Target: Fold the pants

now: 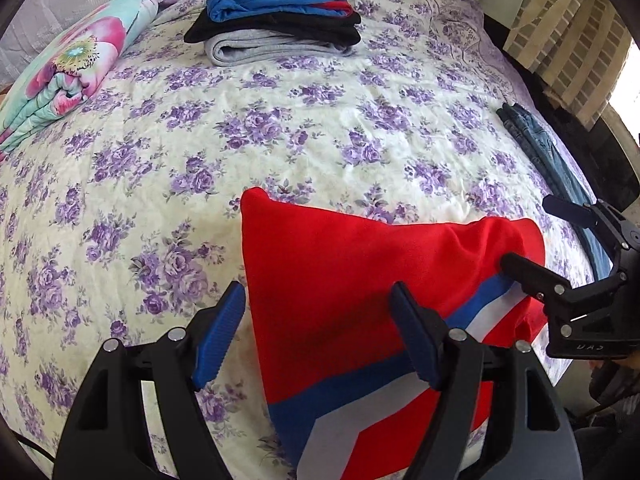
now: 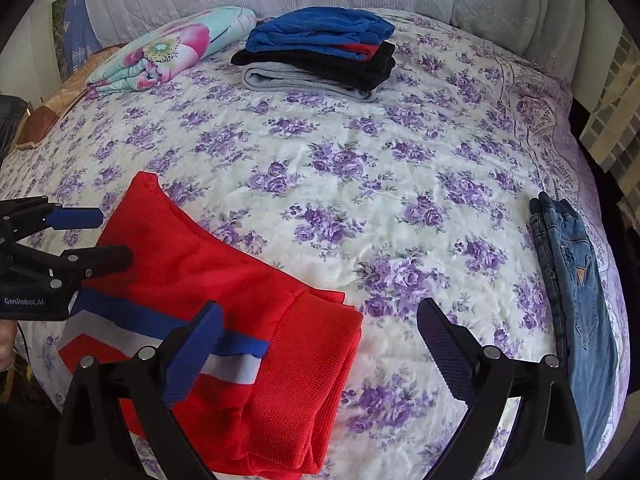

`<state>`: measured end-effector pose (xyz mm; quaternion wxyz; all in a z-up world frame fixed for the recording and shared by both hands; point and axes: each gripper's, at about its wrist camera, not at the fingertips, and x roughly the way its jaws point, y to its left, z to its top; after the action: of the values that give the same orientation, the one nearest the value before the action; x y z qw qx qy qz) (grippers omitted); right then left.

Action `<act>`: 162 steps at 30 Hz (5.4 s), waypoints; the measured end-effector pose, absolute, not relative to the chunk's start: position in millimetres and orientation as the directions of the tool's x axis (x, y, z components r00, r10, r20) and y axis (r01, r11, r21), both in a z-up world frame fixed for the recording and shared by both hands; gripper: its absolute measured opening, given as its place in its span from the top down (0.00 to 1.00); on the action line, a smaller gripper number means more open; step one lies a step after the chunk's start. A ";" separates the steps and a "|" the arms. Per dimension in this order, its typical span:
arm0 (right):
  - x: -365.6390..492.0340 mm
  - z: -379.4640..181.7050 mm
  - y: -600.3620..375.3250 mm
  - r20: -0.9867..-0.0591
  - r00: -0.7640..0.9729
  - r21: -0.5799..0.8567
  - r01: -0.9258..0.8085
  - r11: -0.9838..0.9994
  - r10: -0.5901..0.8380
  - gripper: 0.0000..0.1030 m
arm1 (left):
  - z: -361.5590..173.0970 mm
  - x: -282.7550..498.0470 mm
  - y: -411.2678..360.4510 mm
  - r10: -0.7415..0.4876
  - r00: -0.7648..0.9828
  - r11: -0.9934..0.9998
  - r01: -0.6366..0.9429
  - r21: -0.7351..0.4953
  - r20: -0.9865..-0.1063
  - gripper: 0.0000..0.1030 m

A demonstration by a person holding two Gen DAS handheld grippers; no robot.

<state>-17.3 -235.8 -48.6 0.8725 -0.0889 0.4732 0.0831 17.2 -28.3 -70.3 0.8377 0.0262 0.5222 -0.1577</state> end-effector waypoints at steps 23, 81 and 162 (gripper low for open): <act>-17.4 -57.3 -241.2 -0.858 0.513 -0.071 -0.194 0.978 0.039 0.05 | -72.4 16.1 -20.8 -0.255 0.392 0.949 0.275 -0.152 -0.884 0.24; -119.5 -85.1 -220.4 -0.869 0.328 0.168 -0.511 0.843 0.371 0.76 | -98.0 -57.2 24.4 -0.215 0.291 0.970 0.174 -0.170 -0.932 0.13; -34.8 -45.6 -243.5 -0.733 0.458 0.212 -0.549 0.809 0.503 0.26 | -59.8 35.9 -33.2 -0.084 0.459 0.995 0.091 -0.047 -0.884 0.09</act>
<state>-34.8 -243.5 -45.6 0.8534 -0.0273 0.4196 0.3080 35.9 -33.2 -59.8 0.8542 0.0034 0.5174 -0.0513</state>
